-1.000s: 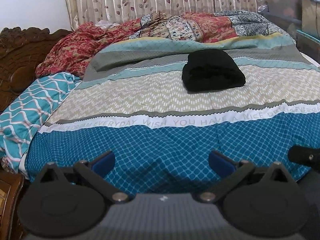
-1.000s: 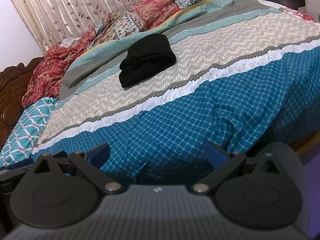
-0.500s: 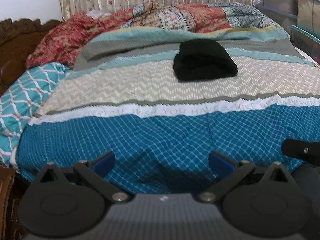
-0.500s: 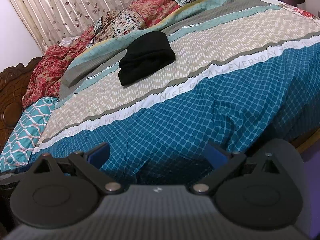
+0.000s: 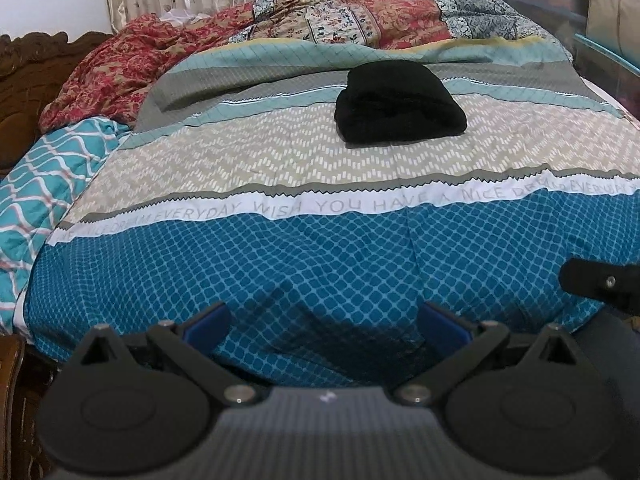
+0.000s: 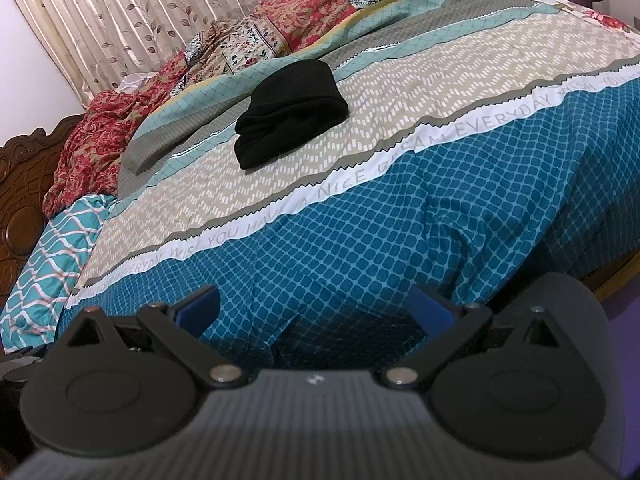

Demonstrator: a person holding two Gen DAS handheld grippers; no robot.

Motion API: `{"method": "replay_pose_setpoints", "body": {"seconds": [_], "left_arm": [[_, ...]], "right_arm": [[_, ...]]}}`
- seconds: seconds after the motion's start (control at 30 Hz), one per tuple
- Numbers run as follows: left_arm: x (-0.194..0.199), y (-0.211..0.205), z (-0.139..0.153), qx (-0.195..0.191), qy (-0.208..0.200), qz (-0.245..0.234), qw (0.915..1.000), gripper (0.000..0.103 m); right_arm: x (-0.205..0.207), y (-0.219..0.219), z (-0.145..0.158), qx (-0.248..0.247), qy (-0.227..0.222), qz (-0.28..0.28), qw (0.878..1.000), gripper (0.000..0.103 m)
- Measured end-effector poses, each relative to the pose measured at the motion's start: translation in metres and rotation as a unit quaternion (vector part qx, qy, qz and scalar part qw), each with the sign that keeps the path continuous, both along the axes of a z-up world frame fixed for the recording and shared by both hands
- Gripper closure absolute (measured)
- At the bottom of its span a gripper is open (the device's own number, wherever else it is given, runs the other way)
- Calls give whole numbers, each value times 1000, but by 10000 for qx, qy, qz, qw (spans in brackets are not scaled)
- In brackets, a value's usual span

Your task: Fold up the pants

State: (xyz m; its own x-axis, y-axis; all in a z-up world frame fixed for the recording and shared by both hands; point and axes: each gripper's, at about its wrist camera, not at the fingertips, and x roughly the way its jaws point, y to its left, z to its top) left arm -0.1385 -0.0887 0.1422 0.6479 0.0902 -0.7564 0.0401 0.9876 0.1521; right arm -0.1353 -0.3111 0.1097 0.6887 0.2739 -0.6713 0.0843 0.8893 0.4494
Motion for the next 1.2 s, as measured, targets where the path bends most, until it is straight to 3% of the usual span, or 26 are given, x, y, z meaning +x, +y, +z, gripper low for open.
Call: {"method": "replay_pose_setpoints", "body": {"seconds": [1.2], "left_arm": [[4,4,-1,56,44,70,9999,0]], "right_arm": [[0,-7,3,18,-46,-46,10000,1]]}}
